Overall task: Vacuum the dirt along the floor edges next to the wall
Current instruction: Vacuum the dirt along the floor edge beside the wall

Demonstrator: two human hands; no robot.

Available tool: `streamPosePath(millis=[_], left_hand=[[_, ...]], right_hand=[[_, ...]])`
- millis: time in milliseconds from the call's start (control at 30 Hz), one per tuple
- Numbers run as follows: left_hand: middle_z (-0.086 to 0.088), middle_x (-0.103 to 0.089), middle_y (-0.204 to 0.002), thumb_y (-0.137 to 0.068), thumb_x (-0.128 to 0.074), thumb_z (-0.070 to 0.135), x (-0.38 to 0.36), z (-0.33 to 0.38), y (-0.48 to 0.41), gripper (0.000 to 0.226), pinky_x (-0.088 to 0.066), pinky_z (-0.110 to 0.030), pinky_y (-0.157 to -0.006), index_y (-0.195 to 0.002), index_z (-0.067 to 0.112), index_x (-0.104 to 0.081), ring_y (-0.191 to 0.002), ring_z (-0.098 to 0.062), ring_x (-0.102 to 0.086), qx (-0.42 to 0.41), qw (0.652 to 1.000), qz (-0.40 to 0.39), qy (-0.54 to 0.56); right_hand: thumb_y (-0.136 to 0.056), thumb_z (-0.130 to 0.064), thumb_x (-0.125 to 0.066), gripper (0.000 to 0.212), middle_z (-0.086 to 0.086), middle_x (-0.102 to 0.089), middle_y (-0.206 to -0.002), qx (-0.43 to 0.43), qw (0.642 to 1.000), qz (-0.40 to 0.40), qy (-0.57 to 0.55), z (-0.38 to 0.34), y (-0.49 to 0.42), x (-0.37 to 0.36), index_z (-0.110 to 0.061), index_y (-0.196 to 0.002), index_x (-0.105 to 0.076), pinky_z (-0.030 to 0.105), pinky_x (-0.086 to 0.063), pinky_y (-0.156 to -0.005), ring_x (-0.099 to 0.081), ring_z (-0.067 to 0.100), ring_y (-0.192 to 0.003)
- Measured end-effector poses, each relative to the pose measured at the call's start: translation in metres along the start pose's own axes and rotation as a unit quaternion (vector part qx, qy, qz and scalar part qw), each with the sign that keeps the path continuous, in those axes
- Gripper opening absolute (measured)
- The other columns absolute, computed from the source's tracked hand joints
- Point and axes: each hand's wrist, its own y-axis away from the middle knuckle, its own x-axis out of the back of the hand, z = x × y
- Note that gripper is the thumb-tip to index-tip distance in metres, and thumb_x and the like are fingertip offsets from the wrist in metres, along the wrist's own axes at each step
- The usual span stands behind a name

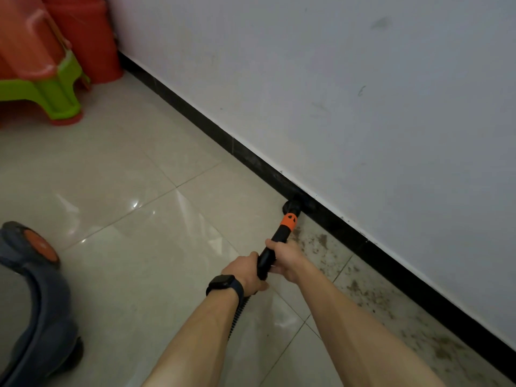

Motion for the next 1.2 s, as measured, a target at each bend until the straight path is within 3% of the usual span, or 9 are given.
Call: streamPosePath(millis=[167, 333, 533, 633, 733, 900, 1067, 1200], left_hand=[[0.001, -0.061, -0.096, -0.076, -0.08, 0.033, 0.01, 0.003, 0.003, 0.044, -0.057, -0.035, -0.075, -0.104, 0.022, -0.049, -0.082, -0.019, -0.064, -0.009, 1.0, -0.01, 0.001], [-0.005, -0.063, -0.105, -0.072, -0.084, 0.029, 0.013, -0.027, 0.024, 0.055, -0.058, -0.04, -0.078, -0.111, 0.019, -0.046, -0.088, -0.026, -0.065, 0.016, 0.993, -0.059, -0.099], [-0.007, -0.064, -0.11, -0.071, -0.08, 0.019, 0.024, -0.098, 0.06, 0.061, -0.057, -0.04, -0.075, -0.121, 0.021, -0.045, -0.094, -0.03, -0.066, 0.086, 0.972, -0.081, -0.205], [-0.007, -0.064, -0.111, -0.079, -0.072, 0.018, 0.03, -0.121, 0.073, 0.05, -0.052, -0.037, -0.073, -0.121, 0.023, -0.046, -0.097, -0.03, -0.065, 0.087, 0.969, -0.056, -0.226], [-0.004, -0.062, -0.113, -0.088, -0.062, 0.021, 0.03, -0.131, 0.079, 0.039, -0.046, -0.035, -0.07, -0.123, 0.025, -0.045, -0.097, -0.028, -0.064, 0.065, 0.959, -0.016, -0.275], [-0.002, -0.056, -0.116, -0.088, -0.057, 0.014, 0.03, -0.135, 0.074, 0.044, -0.046, -0.036, -0.08, -0.127, 0.028, -0.039, -0.103, -0.025, -0.06, 0.046, 0.955, 0.042, -0.29], [-0.005, -0.051, -0.124, -0.085, -0.058, 0.009, 0.015, -0.119, 0.059, 0.054, -0.044, -0.038, -0.091, -0.132, 0.025, -0.036, -0.111, -0.026, -0.053, 0.009, 0.952, 0.063, -0.3], [-0.005, -0.05, -0.132, -0.086, -0.056, 0.004, 0.003, -0.103, 0.045, 0.056, -0.045, -0.04, -0.097, -0.135, 0.02, -0.034, -0.115, -0.026, -0.051, -0.03, 0.952, 0.088, -0.293]], right_hand=[[-0.1, -0.018, -0.067, 0.035, 0.015, -0.063, -0.113, 0.014, 0.999, 0.021, -0.037, -0.01, -0.002, 0.004, -0.008, -0.126, -0.046, 0.049, -0.058, -0.078, -0.066, 0.033, -0.099], [-0.101, -0.025, -0.066, 0.04, 0.015, -0.067, -0.113, -0.004, 0.999, 0.01, -0.047, -0.013, -0.013, 0.011, -0.004, -0.132, -0.051, 0.041, -0.059, -0.067, -0.072, 0.03, -0.088], [-0.099, -0.036, -0.07, 0.043, 0.018, -0.07, -0.122, -0.063, 0.996, -0.062, -0.03, 0.01, -0.014, -0.009, -0.006, -0.127, -0.059, 0.047, -0.062, -0.078, -0.074, 0.03, -0.099], [-0.097, -0.038, -0.072, 0.041, 0.017, -0.07, -0.117, -0.083, 0.992, -0.091, -0.026, 0.017, -0.005, -0.031, -0.009, -0.121, -0.057, 0.05, -0.061, -0.081, -0.074, 0.031, -0.094], [-0.099, -0.028, -0.071, 0.044, 0.016, -0.065, -0.117, -0.086, 0.993, -0.081, -0.008, 0.024, -0.001, -0.049, -0.004, -0.129, -0.052, 0.048, -0.062, -0.079, -0.072, 0.031, -0.091], [-0.103, -0.01, -0.06, 0.023, 0.019, -0.058, -0.109, -0.08, 0.994, -0.039, -0.064, 0.032, 0.002, -0.044, -0.002, -0.117, -0.044, 0.05, -0.062, -0.08, -0.069, 0.032, -0.087], [-0.104, -0.014, -0.061, 0.041, 0.021, -0.06, -0.127, -0.084, 0.983, 0.01, -0.161, 0.048, 0.001, -0.027, -0.003, -0.14, -0.045, 0.046, -0.061, -0.055, -0.069, 0.035, -0.094], [-0.107, -0.02, -0.057, 0.036, 0.014, -0.06, -0.108, -0.069, 0.977, 0.052, -0.196, 0.043, -0.001, -0.021, -0.004, -0.138, -0.048, 0.054, -0.059, -0.082, -0.066, 0.036, -0.107]])
